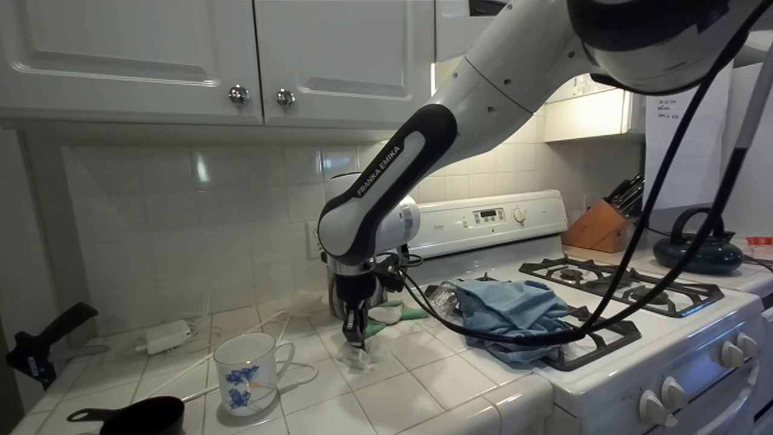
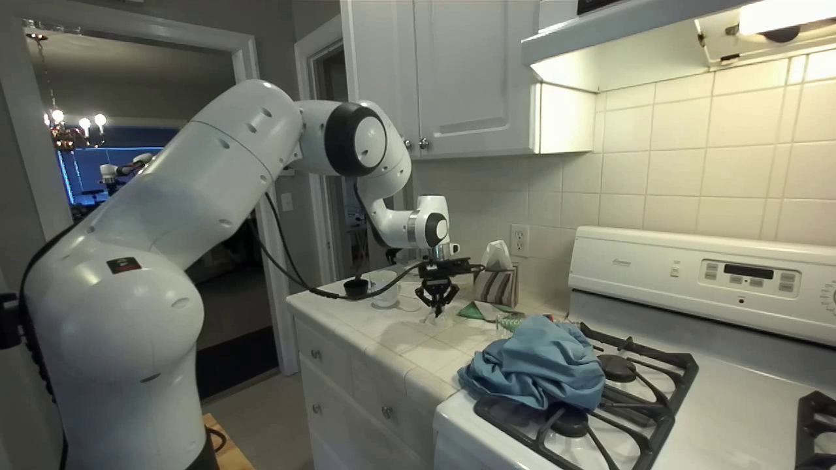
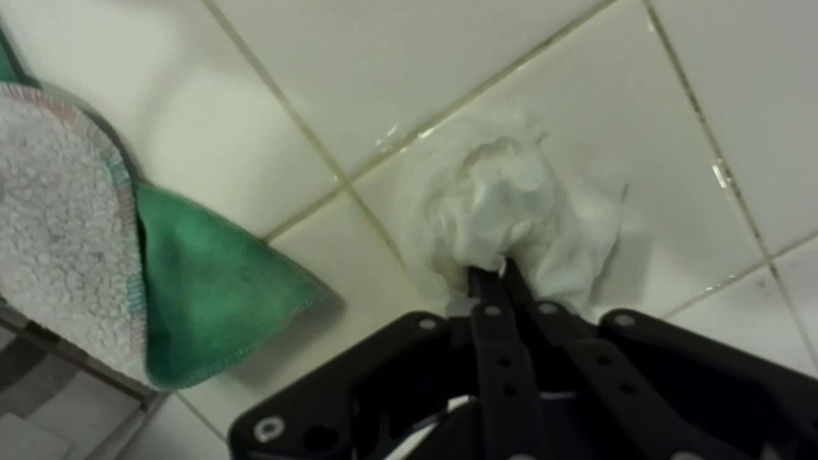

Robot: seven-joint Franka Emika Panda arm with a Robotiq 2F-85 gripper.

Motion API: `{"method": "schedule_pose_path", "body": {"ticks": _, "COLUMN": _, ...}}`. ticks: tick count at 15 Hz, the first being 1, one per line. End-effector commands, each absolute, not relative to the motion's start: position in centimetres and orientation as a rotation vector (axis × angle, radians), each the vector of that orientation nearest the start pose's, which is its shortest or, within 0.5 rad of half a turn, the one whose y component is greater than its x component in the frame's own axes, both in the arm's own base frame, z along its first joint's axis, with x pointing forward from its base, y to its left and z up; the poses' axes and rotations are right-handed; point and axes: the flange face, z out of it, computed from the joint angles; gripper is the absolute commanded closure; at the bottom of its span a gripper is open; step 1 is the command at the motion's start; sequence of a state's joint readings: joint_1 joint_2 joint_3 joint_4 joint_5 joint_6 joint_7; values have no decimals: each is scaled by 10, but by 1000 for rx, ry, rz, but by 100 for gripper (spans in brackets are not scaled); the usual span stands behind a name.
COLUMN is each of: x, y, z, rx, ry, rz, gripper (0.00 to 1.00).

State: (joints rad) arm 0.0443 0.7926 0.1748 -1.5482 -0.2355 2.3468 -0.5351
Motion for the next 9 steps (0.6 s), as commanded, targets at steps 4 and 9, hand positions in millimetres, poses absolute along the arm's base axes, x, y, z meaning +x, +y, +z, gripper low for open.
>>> {"method": "schedule_pose_path", "body": {"ticks": 4, "x": 669, "y": 166, "z": 179, "rx": -2541, "ry": -1594, "rz": -34, "gripper": 100}}
{"method": "schedule_pose_path", "body": {"ticks": 9, "x": 613, "y": 198, "z": 183, "rx": -2252, "ry": -1781, "rz": -5, "gripper": 100}}
